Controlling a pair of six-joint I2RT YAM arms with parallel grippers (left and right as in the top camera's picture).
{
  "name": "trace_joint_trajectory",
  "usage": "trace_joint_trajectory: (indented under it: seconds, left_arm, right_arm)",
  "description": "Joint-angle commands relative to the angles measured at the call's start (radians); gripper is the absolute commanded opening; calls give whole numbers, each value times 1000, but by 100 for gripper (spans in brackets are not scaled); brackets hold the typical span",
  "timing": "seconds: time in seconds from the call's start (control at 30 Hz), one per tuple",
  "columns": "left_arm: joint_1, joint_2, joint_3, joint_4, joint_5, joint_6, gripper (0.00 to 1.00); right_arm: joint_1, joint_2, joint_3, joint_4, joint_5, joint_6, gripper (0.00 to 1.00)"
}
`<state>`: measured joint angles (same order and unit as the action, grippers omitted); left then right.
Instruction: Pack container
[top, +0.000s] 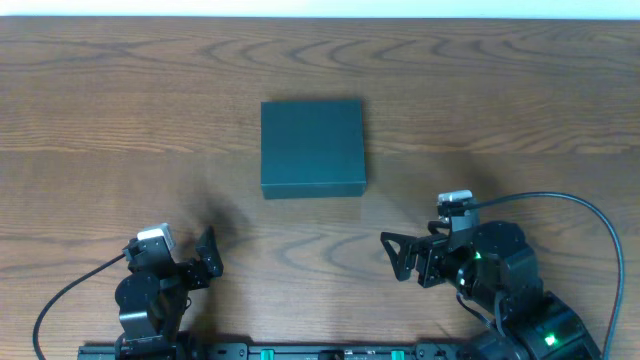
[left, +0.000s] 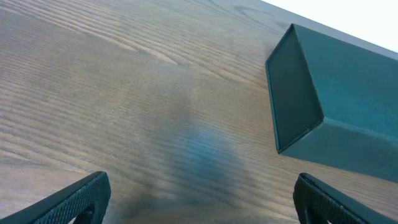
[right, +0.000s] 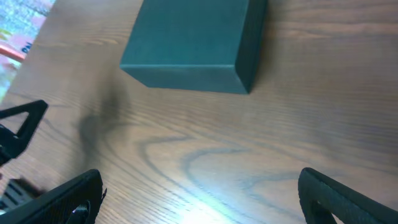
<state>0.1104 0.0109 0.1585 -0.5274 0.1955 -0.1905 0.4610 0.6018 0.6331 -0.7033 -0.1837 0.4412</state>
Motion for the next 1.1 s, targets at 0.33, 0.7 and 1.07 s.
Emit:
trace_joint_trajectory:
  seconds: [0.33, 0.7, 1.07]
  left_arm:
    - [0, -6, -14, 2, 4, 3, 95]
    - [0, -6, -14, 2, 4, 3, 95]
    - [0, -6, -14, 2, 4, 3, 95]
  right_arm:
    - [-6, -335, -285, 28, 214, -282, 99]
    - [-11, -597, -479, 63, 202, -257, 100]
    - [-13, -596, -479, 63, 198, -255, 99]
